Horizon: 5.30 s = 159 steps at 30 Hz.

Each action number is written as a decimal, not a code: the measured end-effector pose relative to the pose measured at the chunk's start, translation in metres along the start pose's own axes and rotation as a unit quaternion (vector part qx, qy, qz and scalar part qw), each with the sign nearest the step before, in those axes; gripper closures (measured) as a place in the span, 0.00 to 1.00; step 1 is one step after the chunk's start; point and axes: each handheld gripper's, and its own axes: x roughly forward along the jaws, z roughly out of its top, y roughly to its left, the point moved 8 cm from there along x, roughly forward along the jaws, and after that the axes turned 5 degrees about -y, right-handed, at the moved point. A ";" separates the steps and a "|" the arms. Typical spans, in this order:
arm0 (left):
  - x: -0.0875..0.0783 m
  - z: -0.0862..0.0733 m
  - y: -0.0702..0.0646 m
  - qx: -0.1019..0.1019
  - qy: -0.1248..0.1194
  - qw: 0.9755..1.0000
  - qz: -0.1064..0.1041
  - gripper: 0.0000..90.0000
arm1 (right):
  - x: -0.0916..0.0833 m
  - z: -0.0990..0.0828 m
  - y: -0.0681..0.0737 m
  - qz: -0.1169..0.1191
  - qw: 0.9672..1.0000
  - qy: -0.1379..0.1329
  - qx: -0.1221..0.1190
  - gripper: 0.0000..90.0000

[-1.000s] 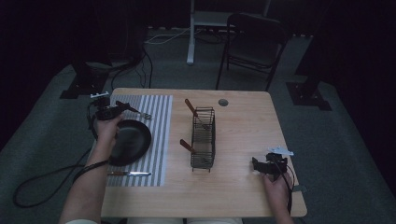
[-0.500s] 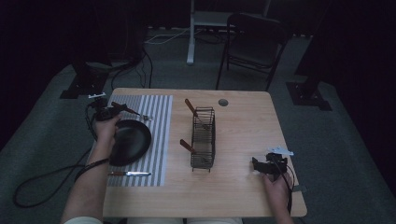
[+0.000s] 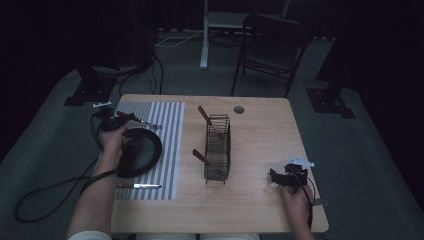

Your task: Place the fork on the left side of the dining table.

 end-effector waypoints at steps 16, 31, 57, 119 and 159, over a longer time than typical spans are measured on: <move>0.016 -0.015 0.004 -0.021 0.030 0.999 -0.006 0.70 | 0.000 0.000 0.000 0.000 1.000 0.000 0.000 0.14; 0.020 -0.018 0.013 -0.007 0.044 0.999 0.032 0.59 | 0.000 0.000 0.000 0.000 1.000 0.000 0.000 0.14; 0.037 -0.027 0.018 0.075 0.124 0.981 0.133 0.30 | 0.000 0.000 0.000 0.000 1.000 0.000 0.000 0.14; -0.044 -0.058 -0.003 0.161 0.047 0.980 0.109 0.18 | 0.000 0.000 0.000 0.000 1.000 0.000 0.000 0.14; -0.132 -0.121 -0.016 0.187 0.019 0.980 0.069 0.18 | 0.000 0.000 0.000 0.000 1.000 0.000 0.001 0.14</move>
